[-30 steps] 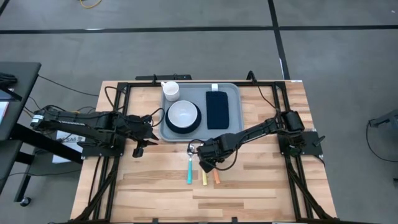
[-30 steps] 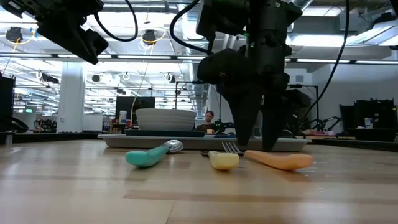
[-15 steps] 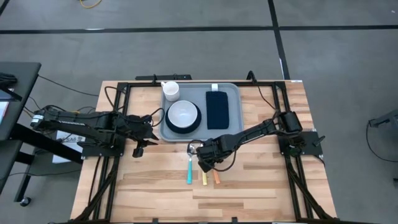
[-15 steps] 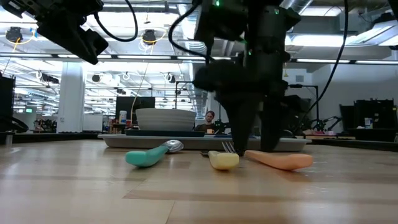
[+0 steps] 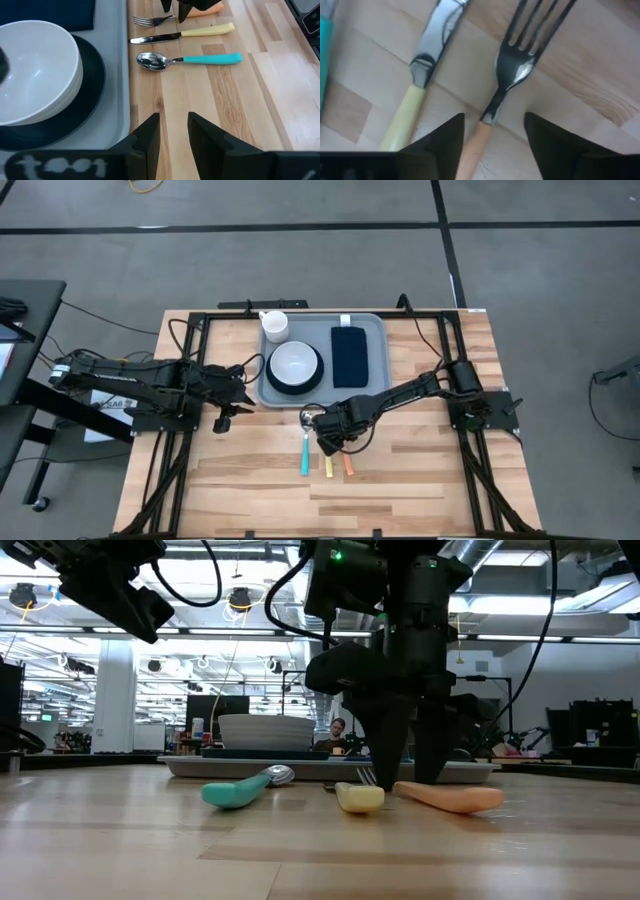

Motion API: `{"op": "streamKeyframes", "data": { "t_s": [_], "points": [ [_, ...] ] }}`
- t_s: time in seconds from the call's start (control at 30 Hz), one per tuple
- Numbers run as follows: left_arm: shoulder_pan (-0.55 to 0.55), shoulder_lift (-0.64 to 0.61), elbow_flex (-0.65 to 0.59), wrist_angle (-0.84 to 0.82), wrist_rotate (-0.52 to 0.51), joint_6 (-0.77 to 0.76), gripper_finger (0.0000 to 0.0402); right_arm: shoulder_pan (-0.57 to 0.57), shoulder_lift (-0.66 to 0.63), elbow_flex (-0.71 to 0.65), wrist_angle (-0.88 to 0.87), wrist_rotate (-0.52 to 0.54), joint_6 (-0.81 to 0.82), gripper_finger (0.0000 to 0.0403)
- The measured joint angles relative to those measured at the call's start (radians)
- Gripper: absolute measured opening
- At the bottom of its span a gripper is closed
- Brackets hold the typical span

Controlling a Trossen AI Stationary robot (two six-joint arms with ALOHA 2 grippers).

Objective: Set up tray
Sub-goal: Put the orange fork on the dark blue napkin

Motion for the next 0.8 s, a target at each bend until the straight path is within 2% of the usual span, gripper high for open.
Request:
{"op": "streamKeyframes", "data": {
  "t_s": [0.1, 0.37, 0.43, 0.63, 0.8],
  "points": [
    [0.0, 0.0, 0.0, 0.0, 0.0, 0.0, 0.0087, -0.002, 0.002, 0.011, -0.027, -0.002, 0.004, 0.0168],
    [0.0, 0.0, 0.0, -0.001, 0.0, 0.0, 0.0087, -0.002, 0.004, 0.017, -0.054, -0.001, -0.018, 0.0025],
    [0.0, 0.0, 0.0, -0.001, 0.0, 0.0, 0.0087, -0.003, 0.004, 0.017, -0.052, -0.005, -0.027, 0.0015],
    [0.0, 0.0, 0.0, -0.001, 0.0, 0.0, 0.0087, -0.008, 0.004, 0.017, -0.052, -0.016, -0.022, 0.004],
    [0.0, 0.0, 0.0, -0.005, 0.0, 0.0, 0.0087, -0.008, 0.004, 0.018, -0.056, -0.017, -0.023, 0.0014]
  ]
}}
